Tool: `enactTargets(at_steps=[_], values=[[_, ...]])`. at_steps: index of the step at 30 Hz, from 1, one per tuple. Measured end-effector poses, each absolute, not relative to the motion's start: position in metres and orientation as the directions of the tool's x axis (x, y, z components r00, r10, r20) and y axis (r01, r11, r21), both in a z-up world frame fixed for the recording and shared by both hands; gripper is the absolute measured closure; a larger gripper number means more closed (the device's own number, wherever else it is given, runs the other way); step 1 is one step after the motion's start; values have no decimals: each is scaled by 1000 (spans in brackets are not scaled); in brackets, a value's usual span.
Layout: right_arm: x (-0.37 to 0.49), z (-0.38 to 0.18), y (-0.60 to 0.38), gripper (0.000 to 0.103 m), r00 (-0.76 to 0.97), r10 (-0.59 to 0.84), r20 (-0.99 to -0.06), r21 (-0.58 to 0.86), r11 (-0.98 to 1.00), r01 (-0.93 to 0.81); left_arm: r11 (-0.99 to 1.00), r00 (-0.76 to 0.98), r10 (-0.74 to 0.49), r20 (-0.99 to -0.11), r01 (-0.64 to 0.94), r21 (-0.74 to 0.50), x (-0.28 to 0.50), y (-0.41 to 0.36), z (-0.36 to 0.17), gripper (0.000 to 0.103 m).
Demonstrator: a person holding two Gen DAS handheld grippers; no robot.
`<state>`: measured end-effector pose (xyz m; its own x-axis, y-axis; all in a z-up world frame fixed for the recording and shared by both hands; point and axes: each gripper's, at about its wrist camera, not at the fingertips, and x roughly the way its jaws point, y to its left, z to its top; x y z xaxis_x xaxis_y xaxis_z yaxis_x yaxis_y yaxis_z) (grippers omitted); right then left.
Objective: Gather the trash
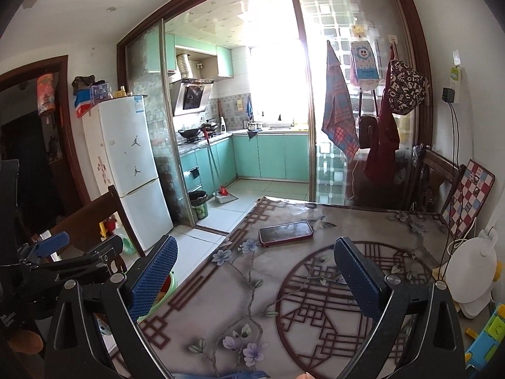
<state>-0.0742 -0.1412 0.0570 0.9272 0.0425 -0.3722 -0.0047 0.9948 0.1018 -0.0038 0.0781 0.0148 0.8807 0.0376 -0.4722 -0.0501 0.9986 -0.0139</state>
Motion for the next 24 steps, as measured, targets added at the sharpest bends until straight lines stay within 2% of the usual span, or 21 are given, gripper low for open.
enactTargets(at_steps=[24], values=[[-64, 54, -143, 2, 928, 20, -372, 76, 997, 9, 998, 863, 33, -503, -52, -25, 5, 76, 16, 0]])
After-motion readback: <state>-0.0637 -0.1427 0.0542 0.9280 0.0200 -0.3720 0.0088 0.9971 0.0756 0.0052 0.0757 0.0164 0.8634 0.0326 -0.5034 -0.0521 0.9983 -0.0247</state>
